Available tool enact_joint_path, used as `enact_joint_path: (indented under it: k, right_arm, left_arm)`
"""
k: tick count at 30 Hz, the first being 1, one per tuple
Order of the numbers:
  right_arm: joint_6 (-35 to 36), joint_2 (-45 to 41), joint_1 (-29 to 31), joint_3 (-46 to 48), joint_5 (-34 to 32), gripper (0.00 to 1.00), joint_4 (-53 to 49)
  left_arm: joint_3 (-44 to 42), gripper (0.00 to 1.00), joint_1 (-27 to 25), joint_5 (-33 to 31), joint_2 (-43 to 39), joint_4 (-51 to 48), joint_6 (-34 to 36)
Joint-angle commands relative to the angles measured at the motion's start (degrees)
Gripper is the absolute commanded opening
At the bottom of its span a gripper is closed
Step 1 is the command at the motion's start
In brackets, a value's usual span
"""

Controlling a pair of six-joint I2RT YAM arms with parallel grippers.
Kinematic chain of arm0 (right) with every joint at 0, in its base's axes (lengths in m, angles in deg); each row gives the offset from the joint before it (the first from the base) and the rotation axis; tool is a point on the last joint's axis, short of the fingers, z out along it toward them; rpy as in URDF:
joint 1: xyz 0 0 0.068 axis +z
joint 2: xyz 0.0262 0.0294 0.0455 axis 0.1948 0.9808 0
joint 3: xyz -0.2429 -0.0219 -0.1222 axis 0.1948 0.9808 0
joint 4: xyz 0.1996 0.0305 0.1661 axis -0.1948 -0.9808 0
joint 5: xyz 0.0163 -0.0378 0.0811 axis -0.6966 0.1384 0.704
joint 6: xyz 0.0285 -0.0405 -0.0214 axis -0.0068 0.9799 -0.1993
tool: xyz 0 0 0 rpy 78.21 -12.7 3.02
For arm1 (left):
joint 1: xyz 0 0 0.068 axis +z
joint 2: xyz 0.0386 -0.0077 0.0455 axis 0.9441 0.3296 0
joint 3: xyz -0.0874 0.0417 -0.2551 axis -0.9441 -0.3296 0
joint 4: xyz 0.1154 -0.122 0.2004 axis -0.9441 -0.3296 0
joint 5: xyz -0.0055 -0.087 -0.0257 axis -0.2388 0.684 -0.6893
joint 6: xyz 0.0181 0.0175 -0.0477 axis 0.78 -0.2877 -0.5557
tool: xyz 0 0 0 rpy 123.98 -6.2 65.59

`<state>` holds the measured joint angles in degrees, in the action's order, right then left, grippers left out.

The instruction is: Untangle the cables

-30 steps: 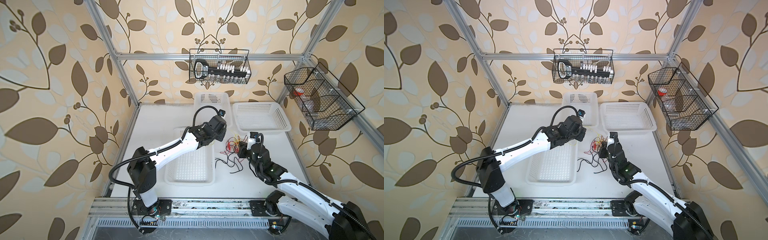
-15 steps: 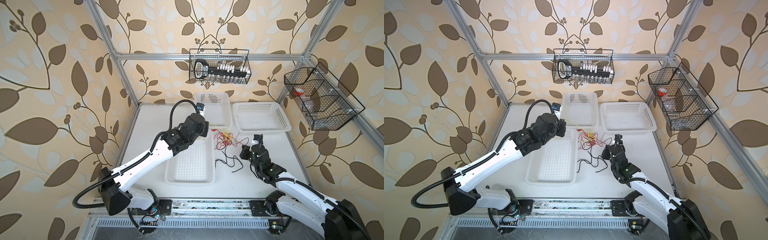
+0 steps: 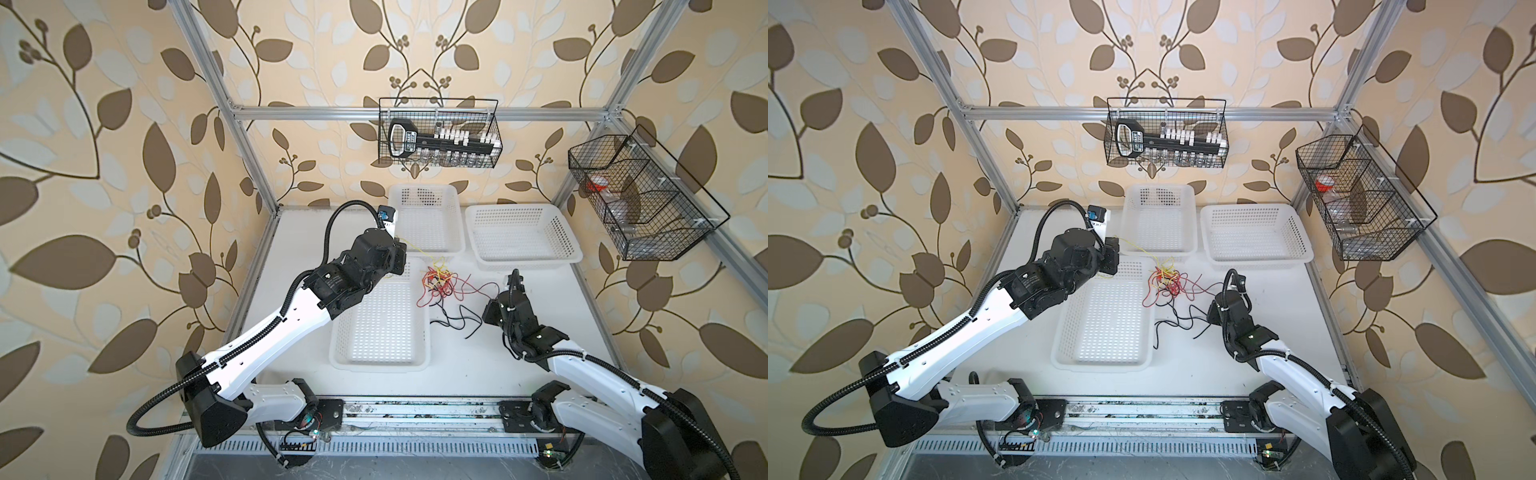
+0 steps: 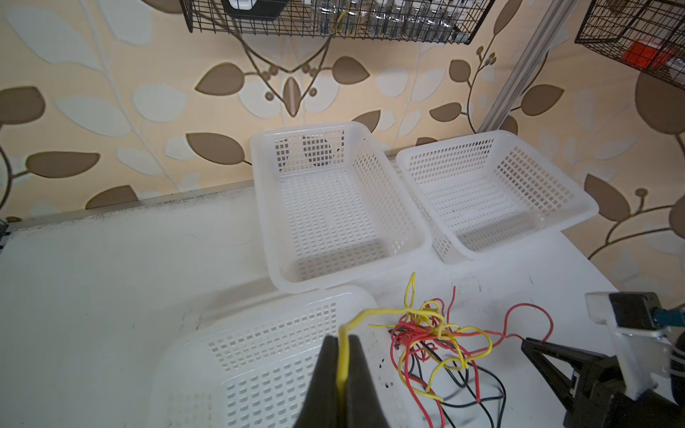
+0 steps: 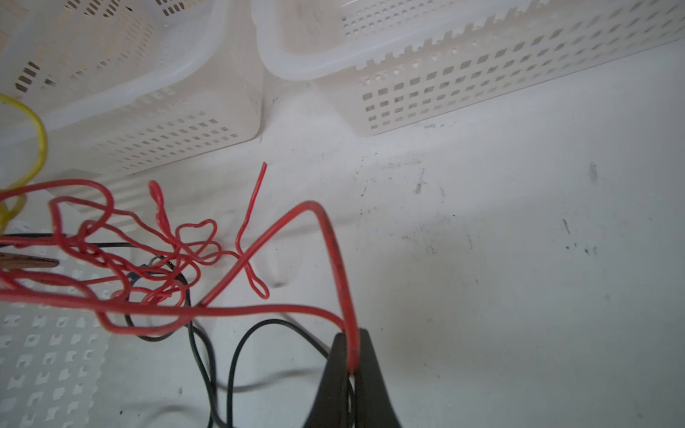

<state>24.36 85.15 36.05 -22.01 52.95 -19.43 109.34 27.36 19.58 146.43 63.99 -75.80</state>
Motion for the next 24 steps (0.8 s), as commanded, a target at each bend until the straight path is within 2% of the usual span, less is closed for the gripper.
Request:
enact_joint_path:
  k: [1,4,9,16,19,24]
  right_arm:
    - [-1.5,-0.6,-1.1,-1.7,-4.1,0.0,-5.6]
    - [1.4,-3.0,-1.0,-1.8,-1.4,0.0,-5.2]
    - [5.1,-8.8,-1.0,-1.8,6.2,0.12,-2.7]
    - [7.6,-14.9,-1.0,-3.9,16.5,0.48,-1.5]
    - [6.7,-13.8,-0.8,-6.0,19.6,0.49,-0.7]
    - [5.5,-5.8,2.1,-9.7,21.6,0.49,1.3]
  left_arm:
    - [1.2,0.0,0.7,-1.4,-0.8,3.0,-1.1]
    - [1.3,0.0,0.8,3.1,-0.5,3.9,-0.9]
    - [1.6,0.0,0.5,13.0,2.4,5.8,-1.5]
    - [2.2,0.0,-0.4,16.0,5.8,7.0,-2.8]
    - [2.7,0.0,-1.1,17.3,6.8,7.5,-3.2]
    - [3.6,0.0,-2.3,18.1,7.9,8.1,-3.6]
